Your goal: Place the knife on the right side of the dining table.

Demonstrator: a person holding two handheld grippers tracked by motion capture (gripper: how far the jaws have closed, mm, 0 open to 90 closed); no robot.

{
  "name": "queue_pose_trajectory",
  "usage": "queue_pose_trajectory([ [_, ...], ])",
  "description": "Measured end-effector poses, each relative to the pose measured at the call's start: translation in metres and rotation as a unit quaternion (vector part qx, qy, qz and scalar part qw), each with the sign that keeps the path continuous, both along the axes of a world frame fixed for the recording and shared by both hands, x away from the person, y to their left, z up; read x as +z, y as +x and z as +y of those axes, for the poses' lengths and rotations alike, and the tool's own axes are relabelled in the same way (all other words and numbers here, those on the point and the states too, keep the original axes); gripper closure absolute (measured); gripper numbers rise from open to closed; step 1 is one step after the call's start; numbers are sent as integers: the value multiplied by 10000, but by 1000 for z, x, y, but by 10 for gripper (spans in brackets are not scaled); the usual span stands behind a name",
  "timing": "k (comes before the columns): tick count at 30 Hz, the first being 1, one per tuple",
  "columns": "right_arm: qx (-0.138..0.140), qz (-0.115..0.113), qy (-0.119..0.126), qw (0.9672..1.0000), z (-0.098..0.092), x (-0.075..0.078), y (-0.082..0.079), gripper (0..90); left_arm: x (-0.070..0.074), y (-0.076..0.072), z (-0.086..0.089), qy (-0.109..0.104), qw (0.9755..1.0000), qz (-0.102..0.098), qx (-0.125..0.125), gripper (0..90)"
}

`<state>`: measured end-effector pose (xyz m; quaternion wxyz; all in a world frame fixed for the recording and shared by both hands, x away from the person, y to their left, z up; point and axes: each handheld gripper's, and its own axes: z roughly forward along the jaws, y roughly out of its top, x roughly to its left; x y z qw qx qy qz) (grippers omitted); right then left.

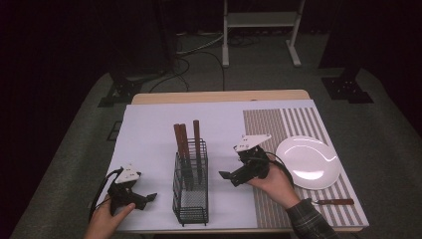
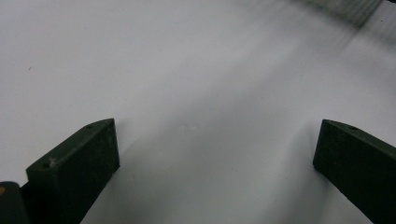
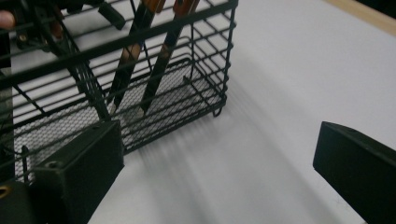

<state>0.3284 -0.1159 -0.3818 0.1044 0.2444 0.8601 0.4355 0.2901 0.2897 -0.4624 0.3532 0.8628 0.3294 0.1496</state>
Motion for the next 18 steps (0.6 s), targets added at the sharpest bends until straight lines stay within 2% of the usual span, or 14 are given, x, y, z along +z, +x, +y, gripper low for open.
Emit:
queue_pose_trajectory([
  [9, -42, -188, 169, 9997, -1, 20, 7, 4, 0, 0, 0, -8, 10000, -5, 2, 0],
  [18, -69, -242, 419, 9988, -2, 35, 11, 5, 0, 0, 0, -4, 10000, -11, 0, 0],
])
